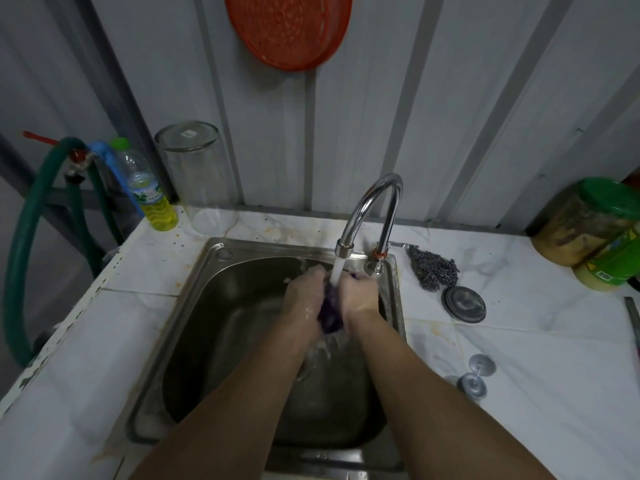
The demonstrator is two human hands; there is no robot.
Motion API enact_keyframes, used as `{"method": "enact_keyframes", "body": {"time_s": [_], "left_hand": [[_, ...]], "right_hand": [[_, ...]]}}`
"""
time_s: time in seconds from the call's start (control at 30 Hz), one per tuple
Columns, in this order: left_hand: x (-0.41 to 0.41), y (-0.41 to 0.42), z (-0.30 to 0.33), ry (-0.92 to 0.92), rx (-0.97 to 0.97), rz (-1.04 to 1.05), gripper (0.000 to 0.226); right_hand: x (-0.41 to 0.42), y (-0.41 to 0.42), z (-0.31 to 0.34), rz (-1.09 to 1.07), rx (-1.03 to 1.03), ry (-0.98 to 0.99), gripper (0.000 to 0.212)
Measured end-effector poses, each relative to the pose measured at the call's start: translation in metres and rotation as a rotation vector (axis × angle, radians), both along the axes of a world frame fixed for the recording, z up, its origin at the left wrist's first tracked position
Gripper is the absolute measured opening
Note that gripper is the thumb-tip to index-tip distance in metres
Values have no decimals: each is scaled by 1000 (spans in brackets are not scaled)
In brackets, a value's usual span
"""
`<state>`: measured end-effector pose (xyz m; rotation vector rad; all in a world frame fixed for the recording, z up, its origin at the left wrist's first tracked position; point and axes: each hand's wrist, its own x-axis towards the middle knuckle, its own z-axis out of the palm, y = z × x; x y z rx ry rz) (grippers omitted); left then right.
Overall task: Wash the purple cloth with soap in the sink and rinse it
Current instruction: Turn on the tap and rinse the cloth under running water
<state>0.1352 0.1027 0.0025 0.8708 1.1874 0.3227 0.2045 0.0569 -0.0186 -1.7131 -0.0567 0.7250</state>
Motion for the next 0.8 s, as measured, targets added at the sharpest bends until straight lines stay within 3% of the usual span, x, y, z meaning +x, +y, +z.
{"method": "enact_keyframes", "body": {"time_s": [0.07,0.17,0.23,0.3,0.33,0.4,0.47,0.53,0.63,0.73,0.8], "left_hand": [[-3,1,-4,-28,-5,39,23],[-8,8,-3,-135,-58,139,24],[-9,14,1,-199,-85,204,45],[-7,19,-3,-212,-66,246,60],[-6,22,-5,-211,-56,249,58],[-5,23,-7,-180,-27,213,48],[-4,25,-8,-67,-3,144,38],[-8,26,-7,-20,-24,65,36],[-16,20,-5,-167,-124,-102,57],[-13,11,-1,-149,-140,-142,49],[-9,6,4,-100,-161,-113,40]], "right_hand": [[-2,-2,-3,6,38,87,12],[-10,-15,-4,18,129,175,22],[-18,-28,-5,53,156,151,28],[-31,-40,-6,93,210,12,18],[-38,-47,-5,125,233,-135,12],[-50,-60,-2,193,259,-520,25],[-60,-70,2,231,322,-746,26],[-69,-75,2,282,361,-836,21],[-73,-70,2,309,220,-928,7],[-65,-56,3,224,116,-908,19],[-54,-44,2,178,98,-815,16]]}}
